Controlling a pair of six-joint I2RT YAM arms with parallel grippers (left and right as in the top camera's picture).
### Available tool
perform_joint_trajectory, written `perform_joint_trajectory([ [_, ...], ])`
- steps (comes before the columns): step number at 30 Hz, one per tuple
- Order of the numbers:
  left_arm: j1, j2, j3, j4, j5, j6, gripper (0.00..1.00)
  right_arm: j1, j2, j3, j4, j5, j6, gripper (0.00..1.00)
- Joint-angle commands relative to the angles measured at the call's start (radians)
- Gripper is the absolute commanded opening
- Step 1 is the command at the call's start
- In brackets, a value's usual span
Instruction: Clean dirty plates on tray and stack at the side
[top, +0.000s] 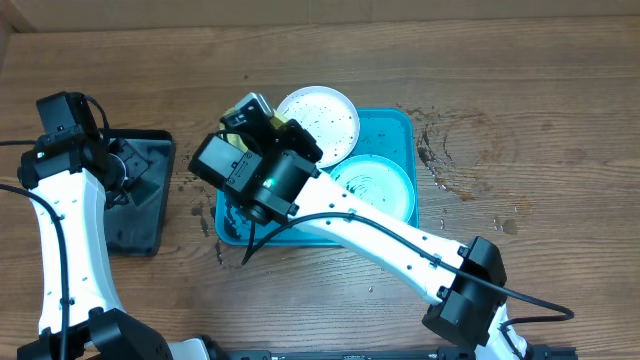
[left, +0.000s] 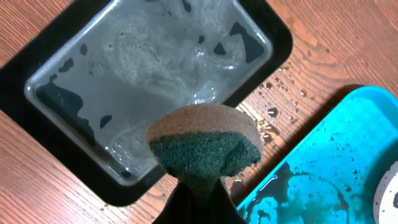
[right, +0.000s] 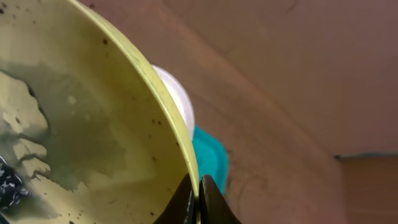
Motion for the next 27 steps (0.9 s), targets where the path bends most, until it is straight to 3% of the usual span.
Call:
perform_joint_trajectory([
  [1,0.003,0.003,0.011,0.016,-0.018,-0.007,0.04,-0.014,-0.035,0.029,0.007,0.082,-0.091,0.04],
  [16,0.003,0.003,0.011,0.021,-0.01,-0.007,0.04,-0.081,-0.035,0.029,-0.067,0.077,-0.09,0.04],
  [27,0.003,0.003,0.011,0.014,-0.008,-0.007,0.04,-0.081,-0.035,0.029,-0.108,-0.093,-0.085,0.04],
])
